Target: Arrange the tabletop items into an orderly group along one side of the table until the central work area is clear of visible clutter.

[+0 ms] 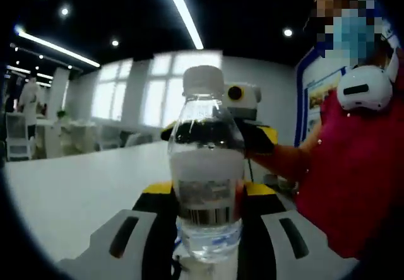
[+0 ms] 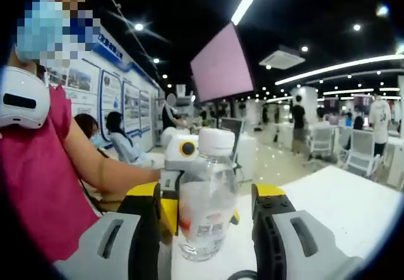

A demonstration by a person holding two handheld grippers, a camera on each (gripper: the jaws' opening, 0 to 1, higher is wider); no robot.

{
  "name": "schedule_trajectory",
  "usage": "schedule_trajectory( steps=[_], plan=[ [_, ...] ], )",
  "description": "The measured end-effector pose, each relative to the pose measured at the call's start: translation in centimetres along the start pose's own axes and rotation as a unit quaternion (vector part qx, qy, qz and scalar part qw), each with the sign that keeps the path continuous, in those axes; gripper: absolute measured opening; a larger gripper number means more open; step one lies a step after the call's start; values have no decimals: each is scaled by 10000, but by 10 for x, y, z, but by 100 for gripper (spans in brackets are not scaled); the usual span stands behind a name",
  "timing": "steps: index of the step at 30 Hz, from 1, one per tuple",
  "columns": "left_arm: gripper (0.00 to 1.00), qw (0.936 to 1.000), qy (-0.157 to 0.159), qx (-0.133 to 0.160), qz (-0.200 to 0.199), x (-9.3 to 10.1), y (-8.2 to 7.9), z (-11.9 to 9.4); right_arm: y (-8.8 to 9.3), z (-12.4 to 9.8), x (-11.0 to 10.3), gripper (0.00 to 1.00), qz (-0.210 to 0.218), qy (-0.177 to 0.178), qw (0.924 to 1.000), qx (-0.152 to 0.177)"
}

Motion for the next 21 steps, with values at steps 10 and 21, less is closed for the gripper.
schedule_trajectory(
  steps=[10,21],
  plan=[
    [36,9997,189,-109,64,-1,5,-9,4,24,-2,47,-99,-387,9991,-119],
    [37,9994,154,-297,-8,-21,20,-22,18,47,12,39,-180,-551,9982,-176]
  ],
)
Point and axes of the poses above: the point that each gripper's makers call its tool centre point, and the gripper's own axes: z roughly forward along the fingers, x roughly to its right, y roughly out of its underside, the point moved 2 cm from there along -z, roughly backward along the fingers, and after that the axes turned 11 degrees about -x, right-handed, at the moved point
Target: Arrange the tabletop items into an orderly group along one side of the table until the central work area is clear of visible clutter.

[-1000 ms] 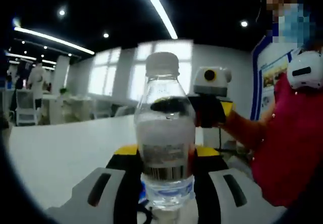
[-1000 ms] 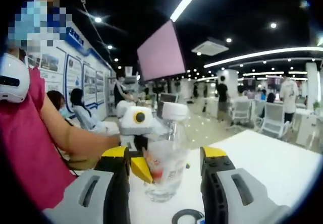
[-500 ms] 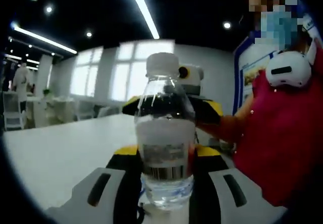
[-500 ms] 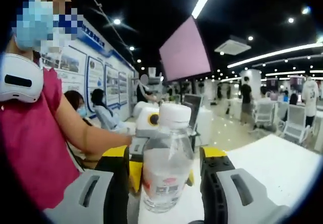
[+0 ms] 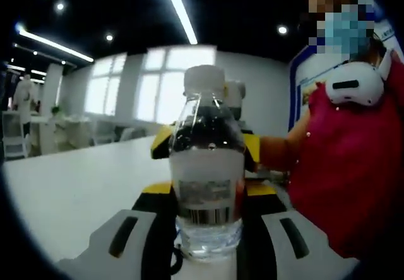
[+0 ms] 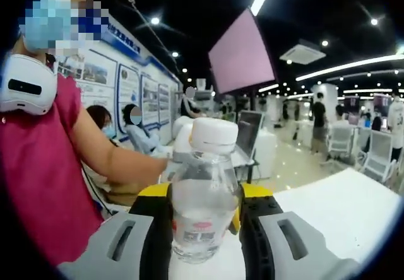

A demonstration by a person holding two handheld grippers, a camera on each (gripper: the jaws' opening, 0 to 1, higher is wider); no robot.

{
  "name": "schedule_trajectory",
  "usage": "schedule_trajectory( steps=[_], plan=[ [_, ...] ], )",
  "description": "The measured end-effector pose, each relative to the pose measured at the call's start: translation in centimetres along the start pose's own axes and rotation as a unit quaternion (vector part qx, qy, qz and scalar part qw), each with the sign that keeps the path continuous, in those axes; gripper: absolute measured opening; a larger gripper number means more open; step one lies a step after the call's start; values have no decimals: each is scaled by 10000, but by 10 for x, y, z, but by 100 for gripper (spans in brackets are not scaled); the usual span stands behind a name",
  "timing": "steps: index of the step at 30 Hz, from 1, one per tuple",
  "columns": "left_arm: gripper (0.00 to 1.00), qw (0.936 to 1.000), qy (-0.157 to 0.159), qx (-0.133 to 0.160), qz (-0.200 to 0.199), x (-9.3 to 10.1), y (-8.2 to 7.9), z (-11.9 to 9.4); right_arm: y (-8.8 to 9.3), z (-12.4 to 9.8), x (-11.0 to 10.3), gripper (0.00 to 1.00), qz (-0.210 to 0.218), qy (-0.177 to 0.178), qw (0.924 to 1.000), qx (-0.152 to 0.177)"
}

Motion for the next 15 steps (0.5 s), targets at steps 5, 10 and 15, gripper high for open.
schedule_trajectory(
  steps=[5,10,15],
  plan=[
    [37,9993,-190,-322,14,-17,18,-5,14,16,12,38,-50,-6,9999,-109],
    [37,9962,-450,-735,151,-34,36,-13,26,34,23,38,-232,65,9994,-264],
    [37,9895,-674,-1255,246,-53,59,-20,45,55,38,38,-415,113,9979,-476]
  ],
)
Point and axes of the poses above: the point that each gripper's makers call its tool centre point, and the gripper's own axes: z roughly forward along the fingers, x roughly to its right, y roughly out of its underside, the point moved 2 cm from there along -z, roughly backward along the fingers, and after that the axes turned 11 degrees about -x, right-handed, at the moved point
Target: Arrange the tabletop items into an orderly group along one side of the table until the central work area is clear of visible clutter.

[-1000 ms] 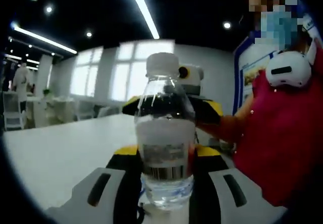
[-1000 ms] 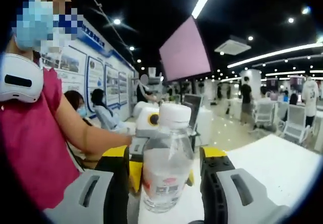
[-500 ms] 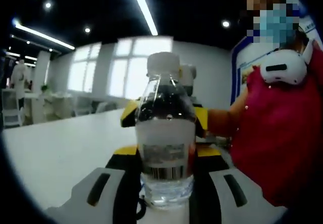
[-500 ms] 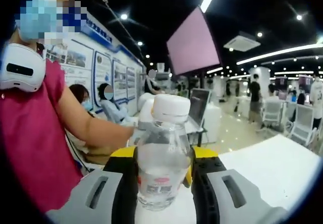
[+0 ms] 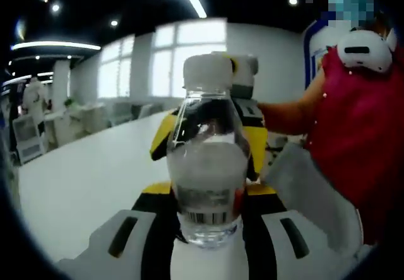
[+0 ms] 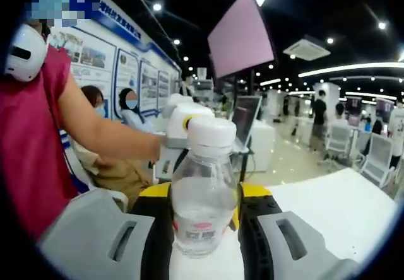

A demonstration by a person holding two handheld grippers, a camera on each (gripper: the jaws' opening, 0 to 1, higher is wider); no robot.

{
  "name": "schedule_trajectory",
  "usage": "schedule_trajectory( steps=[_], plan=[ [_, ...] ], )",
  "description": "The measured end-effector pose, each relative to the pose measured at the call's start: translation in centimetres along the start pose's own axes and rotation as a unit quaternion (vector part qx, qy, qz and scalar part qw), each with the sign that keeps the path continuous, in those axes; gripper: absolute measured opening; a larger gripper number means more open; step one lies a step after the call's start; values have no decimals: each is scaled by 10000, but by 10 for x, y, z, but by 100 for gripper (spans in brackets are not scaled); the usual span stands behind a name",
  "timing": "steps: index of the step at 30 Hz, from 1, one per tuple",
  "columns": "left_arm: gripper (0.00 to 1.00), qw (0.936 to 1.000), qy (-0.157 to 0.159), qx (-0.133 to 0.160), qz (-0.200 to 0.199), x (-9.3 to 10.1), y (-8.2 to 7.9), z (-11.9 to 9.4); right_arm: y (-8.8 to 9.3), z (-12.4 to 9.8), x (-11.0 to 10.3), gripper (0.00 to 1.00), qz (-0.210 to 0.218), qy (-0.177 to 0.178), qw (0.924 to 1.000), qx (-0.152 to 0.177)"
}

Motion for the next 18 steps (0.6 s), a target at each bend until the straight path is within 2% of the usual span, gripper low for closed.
schedule_trajectory(
  steps=[3,7,12,18],
  plan=[
    [37,9993,-74,-353,71,-13,17,4,9,10,6,38,-94,24,9997,-211],
    [37,9986,-54,-524,25,-30,34,8,26,28,21,38,-55,39,9993,-379],
    [37,9962,-60,-873,52,-49,55,13,46,44,37,38,12,138,9986,-509],
    [37,9933,-1,-1155,64,-69,77,21,70,59,54,38,219,302,9971,-658]
  ],
)
Point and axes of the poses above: the point that each gripper's makers call its tool centre point, and the gripper's own axes: z roughly forward along the fingers, x roughly to its right, y roughly out of its underside, the point moved 2 cm from there along -z, roughly backward along the fingers, and after that the axes turned 11 degrees about -x, right-handed, at the moved point
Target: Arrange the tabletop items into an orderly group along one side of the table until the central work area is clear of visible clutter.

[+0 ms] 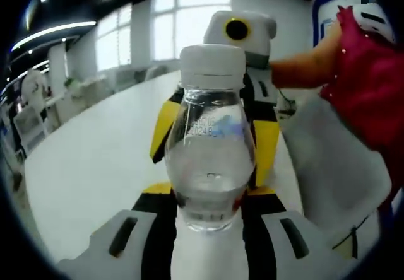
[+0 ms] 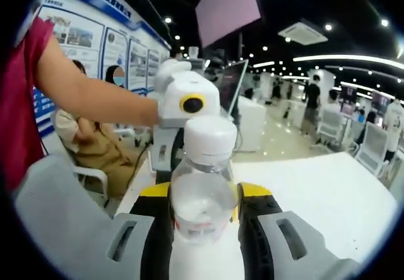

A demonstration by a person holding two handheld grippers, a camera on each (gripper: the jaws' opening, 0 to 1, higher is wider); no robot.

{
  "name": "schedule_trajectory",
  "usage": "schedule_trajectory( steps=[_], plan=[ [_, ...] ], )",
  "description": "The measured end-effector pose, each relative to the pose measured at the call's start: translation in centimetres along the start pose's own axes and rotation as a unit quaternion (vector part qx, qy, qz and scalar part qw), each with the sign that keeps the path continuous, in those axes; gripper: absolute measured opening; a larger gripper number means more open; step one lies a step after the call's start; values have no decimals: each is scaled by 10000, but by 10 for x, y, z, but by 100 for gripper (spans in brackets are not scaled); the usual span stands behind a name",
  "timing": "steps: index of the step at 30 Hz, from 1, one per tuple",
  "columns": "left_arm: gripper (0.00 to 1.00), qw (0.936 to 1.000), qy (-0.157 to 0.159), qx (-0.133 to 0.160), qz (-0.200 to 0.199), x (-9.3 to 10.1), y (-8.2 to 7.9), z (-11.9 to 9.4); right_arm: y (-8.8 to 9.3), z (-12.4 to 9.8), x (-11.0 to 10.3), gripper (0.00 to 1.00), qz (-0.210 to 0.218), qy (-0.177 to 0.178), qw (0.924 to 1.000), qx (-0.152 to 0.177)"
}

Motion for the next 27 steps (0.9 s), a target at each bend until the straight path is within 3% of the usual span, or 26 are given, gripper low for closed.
schedule_trajectory(
  steps=[11,27],
  plan=[
    [37,9990,110,-413,-103,-29,39,25,36,34,23,38,307,219,9985,-389],
    [37,9977,100,-666,-89,-46,63,36,55,53,34,39,365,317,9961,-734]
  ],
)
Point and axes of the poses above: the point that each gripper's makers call its tool centre point, and the gripper's own axes: z roughly forward along the fingers, x roughly to its right, y roughly out of its underside, the point moved 2 cm from there along -z, roughly backward along the fingers, and after that the axes turned 11 degrees about -x, right-handed, at the moved point
